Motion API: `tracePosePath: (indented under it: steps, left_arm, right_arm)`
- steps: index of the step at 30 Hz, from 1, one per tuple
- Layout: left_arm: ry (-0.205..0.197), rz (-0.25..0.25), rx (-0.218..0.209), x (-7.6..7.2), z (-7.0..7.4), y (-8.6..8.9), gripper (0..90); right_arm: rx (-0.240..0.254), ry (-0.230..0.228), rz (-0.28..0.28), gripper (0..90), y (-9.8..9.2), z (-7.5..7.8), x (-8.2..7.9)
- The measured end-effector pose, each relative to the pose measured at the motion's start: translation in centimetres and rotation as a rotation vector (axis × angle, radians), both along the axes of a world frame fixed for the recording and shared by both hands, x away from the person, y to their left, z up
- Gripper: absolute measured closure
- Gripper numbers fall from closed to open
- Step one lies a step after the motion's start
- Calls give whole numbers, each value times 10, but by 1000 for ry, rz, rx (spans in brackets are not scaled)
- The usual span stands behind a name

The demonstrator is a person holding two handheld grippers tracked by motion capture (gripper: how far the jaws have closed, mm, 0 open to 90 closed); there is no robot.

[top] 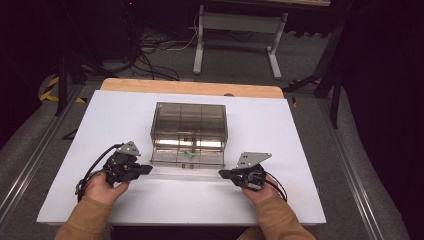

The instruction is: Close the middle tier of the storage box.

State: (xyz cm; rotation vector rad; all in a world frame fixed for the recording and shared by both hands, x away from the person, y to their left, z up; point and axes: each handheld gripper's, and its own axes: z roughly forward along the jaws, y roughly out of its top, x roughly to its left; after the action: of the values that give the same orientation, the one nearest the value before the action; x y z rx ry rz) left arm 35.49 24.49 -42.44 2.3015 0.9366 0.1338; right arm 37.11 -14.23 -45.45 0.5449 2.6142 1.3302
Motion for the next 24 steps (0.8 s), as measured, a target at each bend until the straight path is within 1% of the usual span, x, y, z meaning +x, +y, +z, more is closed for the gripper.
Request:
tracePosePath:
  steps: [4, 5, 8, 11, 13, 18, 21, 22, 23, 24]
  left_arm:
    - [-6, -14, 12, 3, -4, -2, 898]
    - [2, -13, 9, 3, -5, -3, 898]
    - [7, -14, 11, 4, -7, -5, 898]
    - [2, -15, 18, 5, -9, -6, 898]
    - [-13, -11, 23, 6, -10, -6, 895]
    - [-19, 2, 17, 7, -11, -6, 893]
    - [-28, 13, 14, 8, -11, -5, 893]
    - [-36, 18, 17, 8, -11, -5, 893]
    - [-33, 24, 12, 8, -12, -4, 892]
    - [-42, 21, 17, 8, -11, -3, 892]
  right_arm:
    - [-1, -2, -16, 900, 0, -1, 1]
    - [-3, -1, -19, 900, 0, -1, 1]
    - [-7, 2, -21, 900, 0, -2, 2]
    - [-10, -1, -23, 900, 0, -2, 2]
    - [-10, -2, -25, 900, 0, -2, 3]
    - [-14, -3, -32, 900, 0, -2, 3]
    - [-14, -4, -36, 900, 0, -2, 3]
    - [-13, -4, -35, 900, -1, -2, 3]
    - [-12, -3, -35, 900, -1, -2, 3]
    - [-14, -6, -35, 900, 0, -2, 3]
